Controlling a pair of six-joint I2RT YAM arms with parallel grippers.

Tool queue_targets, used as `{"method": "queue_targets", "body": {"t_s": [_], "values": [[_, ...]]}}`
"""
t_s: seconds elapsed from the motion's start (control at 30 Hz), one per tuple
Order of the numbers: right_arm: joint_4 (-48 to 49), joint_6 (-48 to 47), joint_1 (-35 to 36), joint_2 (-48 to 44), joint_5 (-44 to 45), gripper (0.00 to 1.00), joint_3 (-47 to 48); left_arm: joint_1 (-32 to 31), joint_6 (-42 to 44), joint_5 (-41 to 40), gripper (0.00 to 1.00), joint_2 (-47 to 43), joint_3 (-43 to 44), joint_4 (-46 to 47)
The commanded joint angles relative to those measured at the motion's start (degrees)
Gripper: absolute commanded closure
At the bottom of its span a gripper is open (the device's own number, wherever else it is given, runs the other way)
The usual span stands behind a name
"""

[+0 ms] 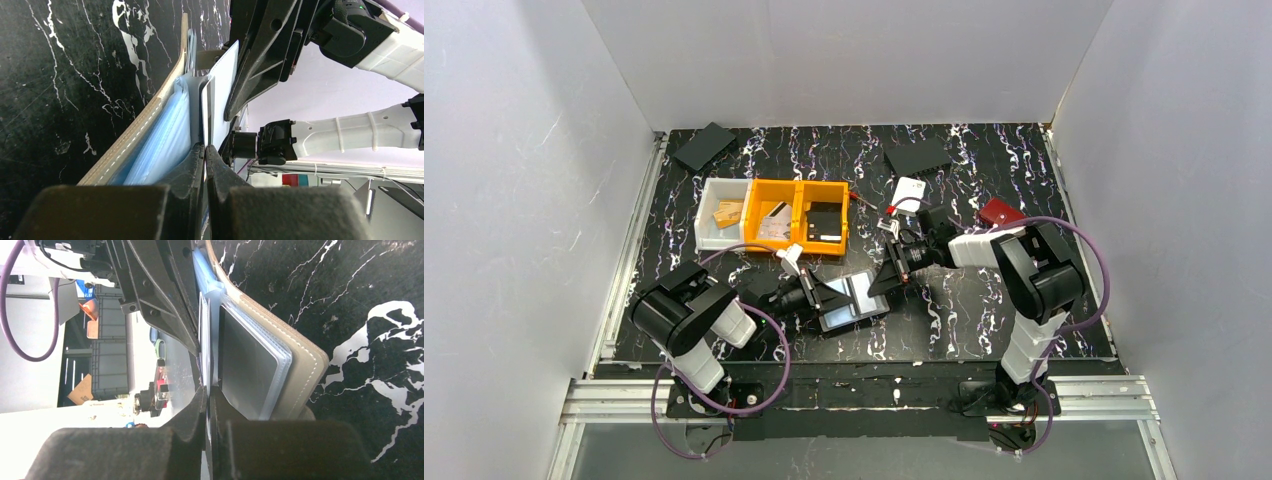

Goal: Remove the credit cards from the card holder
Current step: Remove the credit card from the card holder.

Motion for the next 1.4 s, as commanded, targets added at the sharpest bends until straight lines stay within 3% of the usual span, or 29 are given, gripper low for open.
{"method": "queue_targets", "body": {"t_s": [0.0,0.23,0.57,0.77,1.0,1.1,1.37], "values": [[-3.7,-4.0,-0.5,0.8,0.3,0.95,2.5,1.4,1.2,1.6,1.0,-0.4,-1.5,0.9],[-10.9,-9.8,-1.6,2.1,6.3,0.99,4.0,2.9,0.6,2.0,1.0,1.3,-3.6,0.9],[-19.7,-17.6,-2.1,3.9,14.9,0.95,6.9,3.7,0.7,2.0,1.0,-0.8,-5.7,-0.3],[-25.0,-24.1,-2.2,0.5,16.2,0.65,9.1,3.7,3.0,2.5,1.0,-9.6,-5.6,-9.1],[-35.1,-37.3,-3.3,-5.6,16.3,0.32,13.7,3.7,11.0,4.0,1.0,-28.2,-1.9,-32.5],[-40.0,-45.5,-3.6,-8.0,10.3,0.23,14.8,3.5,14.4,5.4,1.0,-33.8,0.8,-40.3],[-54.5,-68.2,-3.6,-11.2,-7.7,0.07,14.2,3.0,19.3,9.1,1.0,-35.2,6.5,-44.1]]}}
